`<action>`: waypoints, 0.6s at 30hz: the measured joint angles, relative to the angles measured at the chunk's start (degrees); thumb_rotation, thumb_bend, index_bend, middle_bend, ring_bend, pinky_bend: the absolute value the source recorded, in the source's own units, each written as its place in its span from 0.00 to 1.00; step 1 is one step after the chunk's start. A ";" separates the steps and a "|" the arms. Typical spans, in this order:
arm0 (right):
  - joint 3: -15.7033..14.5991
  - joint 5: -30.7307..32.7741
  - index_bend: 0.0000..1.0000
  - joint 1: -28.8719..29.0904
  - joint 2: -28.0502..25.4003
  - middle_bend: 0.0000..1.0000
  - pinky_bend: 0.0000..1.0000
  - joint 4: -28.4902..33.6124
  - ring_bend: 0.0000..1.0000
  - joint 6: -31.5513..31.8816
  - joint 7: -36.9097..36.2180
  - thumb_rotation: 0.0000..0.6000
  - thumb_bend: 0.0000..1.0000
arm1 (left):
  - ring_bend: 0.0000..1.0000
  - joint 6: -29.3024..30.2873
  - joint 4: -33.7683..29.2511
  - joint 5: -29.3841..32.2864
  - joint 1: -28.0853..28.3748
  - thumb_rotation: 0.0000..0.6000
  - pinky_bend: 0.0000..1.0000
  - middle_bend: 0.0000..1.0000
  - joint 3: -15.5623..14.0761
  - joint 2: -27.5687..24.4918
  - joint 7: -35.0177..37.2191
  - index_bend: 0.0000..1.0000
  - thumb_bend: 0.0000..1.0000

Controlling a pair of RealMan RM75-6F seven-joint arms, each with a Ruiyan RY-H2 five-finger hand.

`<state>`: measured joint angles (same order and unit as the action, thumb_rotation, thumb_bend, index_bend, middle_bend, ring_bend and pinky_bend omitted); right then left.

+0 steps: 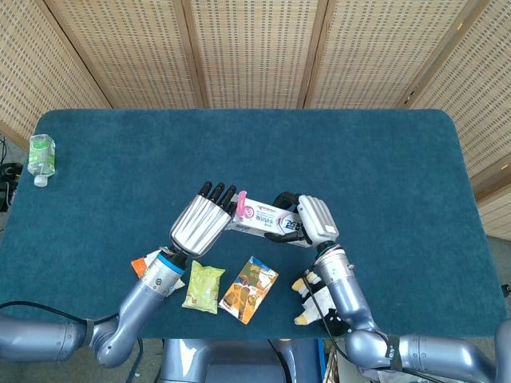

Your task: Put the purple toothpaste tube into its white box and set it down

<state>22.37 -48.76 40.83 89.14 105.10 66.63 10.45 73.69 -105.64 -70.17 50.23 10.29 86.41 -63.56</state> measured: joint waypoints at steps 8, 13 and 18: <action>1.27 1.28 0.60 -0.74 0.06 0.53 0.47 -0.09 0.42 0.13 -2.98 1.00 0.04 | 0.02 0.56 0.84 -0.69 -0.40 1.00 0.08 0.02 -0.11 -0.69 -0.64 0.27 0.24; 2.55 2.61 0.60 -1.71 0.11 0.54 0.47 0.22 0.42 -0.21 -7.18 1.00 0.04 | 0.00 0.71 1.20 -1.23 -0.45 1.00 0.05 0.00 0.11 -0.89 -0.77 0.22 0.24; 3.88 4.08 0.60 -3.16 0.15 0.54 0.47 0.42 0.42 -0.99 -12.50 1.00 0.04 | 0.00 0.67 0.89 -1.45 -0.36 1.00 0.05 0.00 0.49 -1.25 -1.11 0.22 0.24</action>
<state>26.25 -44.68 37.67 89.29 105.52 65.64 -2.05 74.37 -104.75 -71.62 49.87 10.78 85.16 -64.68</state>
